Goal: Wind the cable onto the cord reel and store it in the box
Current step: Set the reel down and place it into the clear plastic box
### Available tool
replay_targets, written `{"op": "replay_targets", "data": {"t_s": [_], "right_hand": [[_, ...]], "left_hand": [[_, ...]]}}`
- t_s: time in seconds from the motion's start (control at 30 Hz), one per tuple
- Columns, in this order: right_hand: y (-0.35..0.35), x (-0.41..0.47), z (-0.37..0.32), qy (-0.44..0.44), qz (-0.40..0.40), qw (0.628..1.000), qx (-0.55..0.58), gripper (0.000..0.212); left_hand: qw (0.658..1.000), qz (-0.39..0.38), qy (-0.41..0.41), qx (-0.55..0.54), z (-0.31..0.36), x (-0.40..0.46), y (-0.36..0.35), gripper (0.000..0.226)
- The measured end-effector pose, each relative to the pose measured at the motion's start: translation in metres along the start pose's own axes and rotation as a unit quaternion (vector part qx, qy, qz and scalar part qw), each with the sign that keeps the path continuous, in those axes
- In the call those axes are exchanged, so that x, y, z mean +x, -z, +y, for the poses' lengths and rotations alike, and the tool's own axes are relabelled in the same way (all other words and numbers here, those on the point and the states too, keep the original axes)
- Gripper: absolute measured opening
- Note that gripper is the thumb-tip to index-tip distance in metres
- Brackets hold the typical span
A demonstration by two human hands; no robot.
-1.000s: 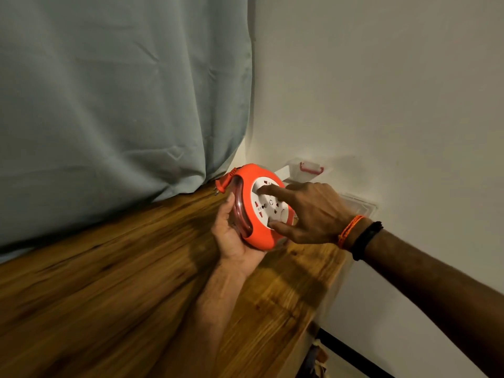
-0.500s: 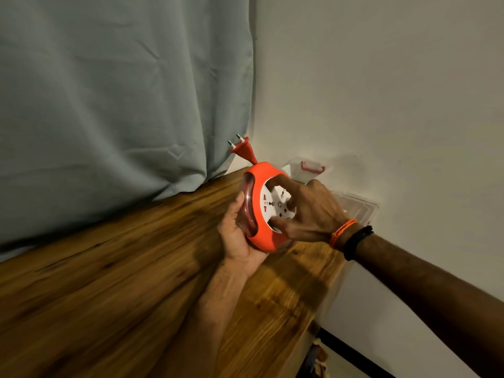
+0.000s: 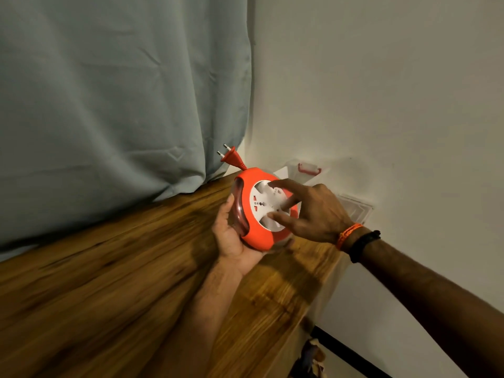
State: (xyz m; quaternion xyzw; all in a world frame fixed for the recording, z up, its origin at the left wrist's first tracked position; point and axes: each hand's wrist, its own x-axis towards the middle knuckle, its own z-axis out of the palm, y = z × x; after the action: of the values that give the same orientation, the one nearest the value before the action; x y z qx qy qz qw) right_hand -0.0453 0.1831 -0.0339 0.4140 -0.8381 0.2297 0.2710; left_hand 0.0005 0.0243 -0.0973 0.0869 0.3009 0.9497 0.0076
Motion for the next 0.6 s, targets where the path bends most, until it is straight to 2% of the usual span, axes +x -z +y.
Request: {"op": "replay_targets", "data": {"t_s": [0.1, 0.17, 0.3, 0.37, 0.47, 0.6], "right_hand": [[0.007, 0.0, 0.003, -0.07, 0.062, 0.995, 0.018, 0.051], [0.011, 0.001, 0.004, -0.136, 0.074, 0.988, 0.025, 0.046], [0.007, 0.003, 0.007, -0.248, -0.002, 0.962, 0.114, 0.047], [0.001, 0.002, 0.008, -0.298, -0.036, 0.925, 0.235, 0.04], [-0.01, -0.001, 0.001, -0.348, -0.048, 0.842, 0.408, 0.03], [-0.03, -0.001, -0.011, -0.388, -0.021, 0.802, 0.453, 0.03]], "left_hand": [[1.0, 0.015, 0.015, -0.003, 0.001, -0.003, 0.0, 0.074], [0.999, 0.018, 0.031, -0.012, 0.001, -0.007, -0.003, 0.069], [0.997, 0.016, 0.065, -0.034, 0.003, -0.022, -0.011, 0.073], [0.996, 0.017, 0.076, -0.048, 0.007, -0.029, -0.016, 0.078], [0.995, 0.052, 0.069, -0.046, 0.017, -0.041, -0.022, 0.079], [0.984, 0.157, 0.071, -0.037, 0.031, -0.058, -0.028, 0.077]]}}
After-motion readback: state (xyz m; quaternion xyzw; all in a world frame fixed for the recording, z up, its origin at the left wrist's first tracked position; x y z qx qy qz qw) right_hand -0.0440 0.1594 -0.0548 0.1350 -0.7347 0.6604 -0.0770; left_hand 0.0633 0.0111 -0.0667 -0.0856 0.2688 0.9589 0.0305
